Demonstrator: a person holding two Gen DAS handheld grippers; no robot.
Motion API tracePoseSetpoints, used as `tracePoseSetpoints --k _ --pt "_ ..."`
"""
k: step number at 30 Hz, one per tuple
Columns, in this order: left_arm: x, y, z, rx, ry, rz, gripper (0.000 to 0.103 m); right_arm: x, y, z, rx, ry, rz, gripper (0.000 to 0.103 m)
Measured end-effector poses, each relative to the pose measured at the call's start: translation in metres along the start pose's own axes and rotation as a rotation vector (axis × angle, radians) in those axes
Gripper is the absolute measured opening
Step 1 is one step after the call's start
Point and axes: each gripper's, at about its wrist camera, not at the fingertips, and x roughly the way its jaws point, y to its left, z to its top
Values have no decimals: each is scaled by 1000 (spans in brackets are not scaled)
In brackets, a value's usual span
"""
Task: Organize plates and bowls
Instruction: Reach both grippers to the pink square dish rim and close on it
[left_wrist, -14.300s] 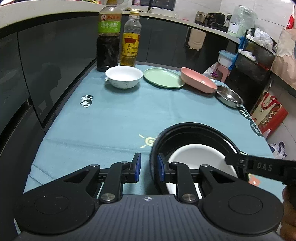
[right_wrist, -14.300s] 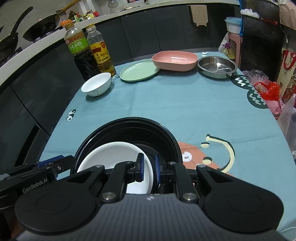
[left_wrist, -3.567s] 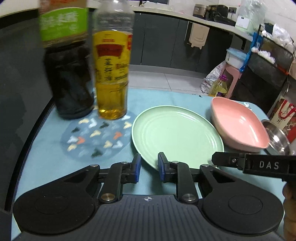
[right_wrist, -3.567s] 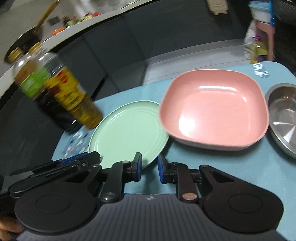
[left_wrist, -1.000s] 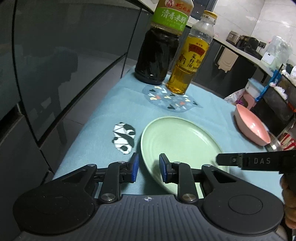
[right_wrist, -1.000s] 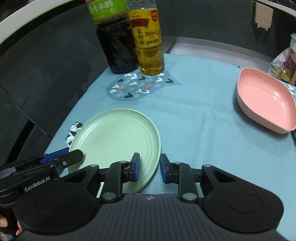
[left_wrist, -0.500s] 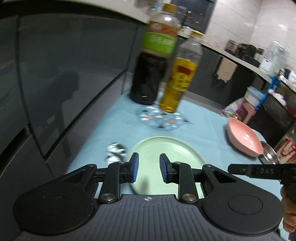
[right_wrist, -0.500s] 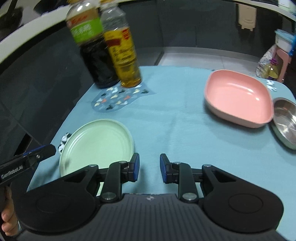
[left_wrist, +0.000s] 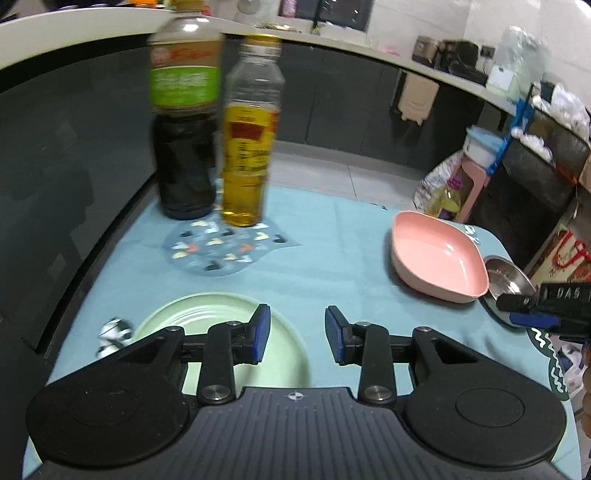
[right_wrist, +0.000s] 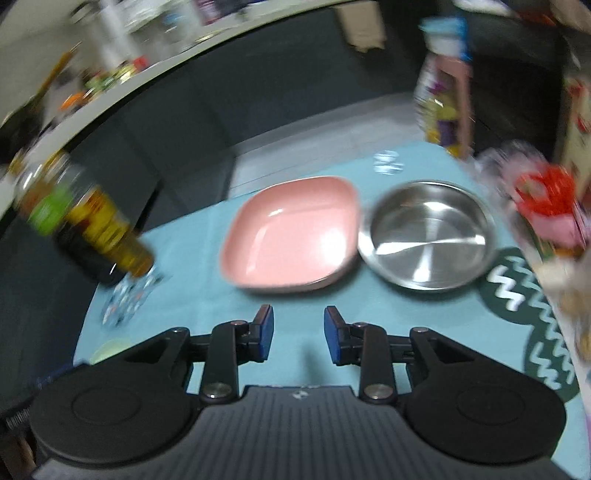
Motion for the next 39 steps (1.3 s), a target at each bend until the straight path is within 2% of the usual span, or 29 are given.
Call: tracePoseSetpoints --k 4,8,13,19,29,32,37,39 --pt "17 -27 15 17 28 -25 31 0 -13 20 59 -26 17 26" --pt "35 -54 28 45 26 -62 31 1 -10 45 29 -76 23 26" --pt "65 -73 34 35 42 -46 31 20 -10 64 1 -121 -29 26" --pt "94 -80 33 5 86 -24 31 55 -16 70 -3 -62 -49 26" --pt "118 -87 42 1 61 39 30 81 -1 71 -107 -19 -39 25" --pt "119 -82 44 -27 71 21 30 84 -3 71 -115 -4 -45 24" --pt "105 -68 48 -96 16 -22 31 80 -5 74 -102 -7 -26 24" --pt "106 -67 50 -103 31 -46 32 83 -5 73 -101 2 -29 24"
